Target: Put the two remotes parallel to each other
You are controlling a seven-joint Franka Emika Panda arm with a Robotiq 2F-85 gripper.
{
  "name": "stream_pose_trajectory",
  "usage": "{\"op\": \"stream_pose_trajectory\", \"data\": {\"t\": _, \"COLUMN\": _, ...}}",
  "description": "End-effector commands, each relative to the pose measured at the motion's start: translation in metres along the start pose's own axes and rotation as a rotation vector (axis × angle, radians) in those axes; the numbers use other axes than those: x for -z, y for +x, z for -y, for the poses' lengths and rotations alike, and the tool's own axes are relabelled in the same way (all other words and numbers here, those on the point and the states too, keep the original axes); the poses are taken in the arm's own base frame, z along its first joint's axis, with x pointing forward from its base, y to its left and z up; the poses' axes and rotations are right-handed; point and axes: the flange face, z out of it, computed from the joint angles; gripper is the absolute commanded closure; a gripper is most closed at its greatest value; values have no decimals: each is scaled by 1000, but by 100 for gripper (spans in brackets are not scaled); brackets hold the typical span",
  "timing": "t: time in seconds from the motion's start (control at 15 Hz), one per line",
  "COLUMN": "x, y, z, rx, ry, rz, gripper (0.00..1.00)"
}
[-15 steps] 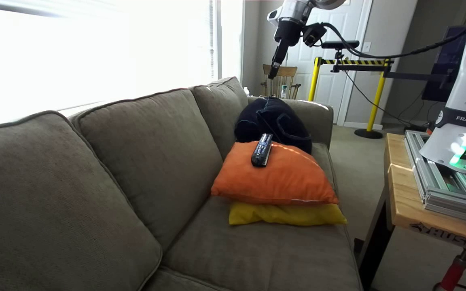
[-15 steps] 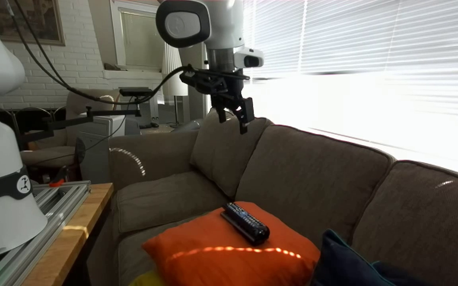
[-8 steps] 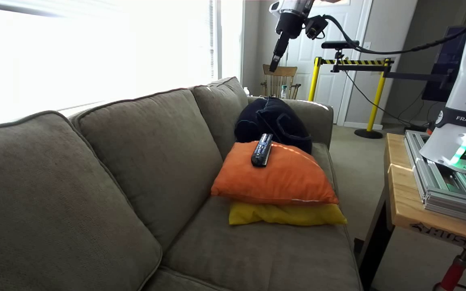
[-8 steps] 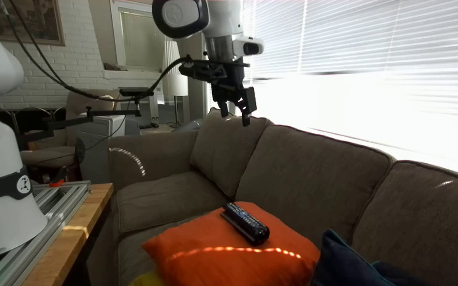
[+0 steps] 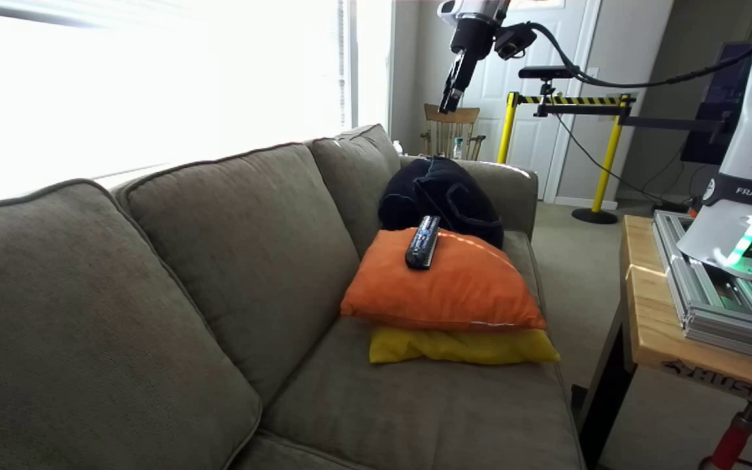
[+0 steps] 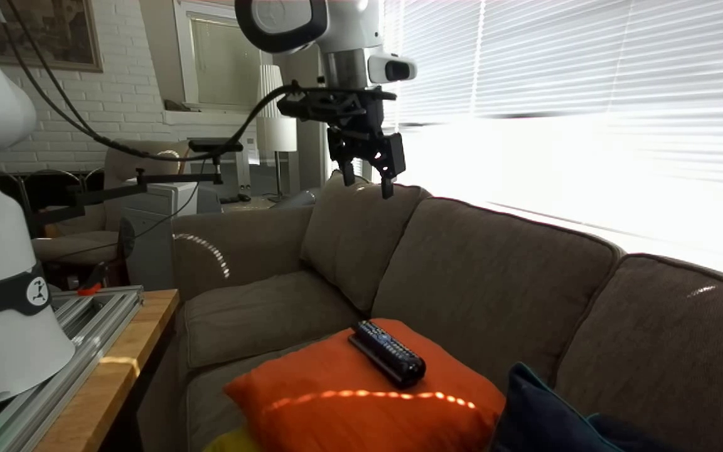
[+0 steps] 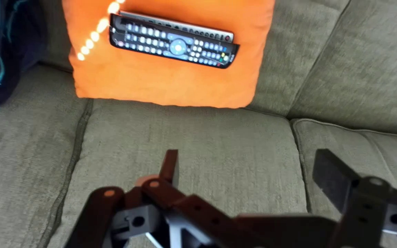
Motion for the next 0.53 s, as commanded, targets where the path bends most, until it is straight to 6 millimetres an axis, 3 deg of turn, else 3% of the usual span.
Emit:
{"op": "stream_pose_trajectory", "data": {"t": 0.0, "x": -11, "y": -13, "z": -21, "rx": -7, "ry": -135, "rz": 119, "gripper": 0}}
{"op": "stream_pose_trajectory", "data": {"t": 0.2, "x": -11, "y": -20, "z": -35, "rx": -36, "ry": -178, "rz": 173, "gripper": 0}}
{"op": "stream_pose_trajectory", "data": {"t": 0.47, "x": -11, "y": -19, "z": -31, "rx": -20, "ry": -162, "rz": 148, "gripper": 0}}
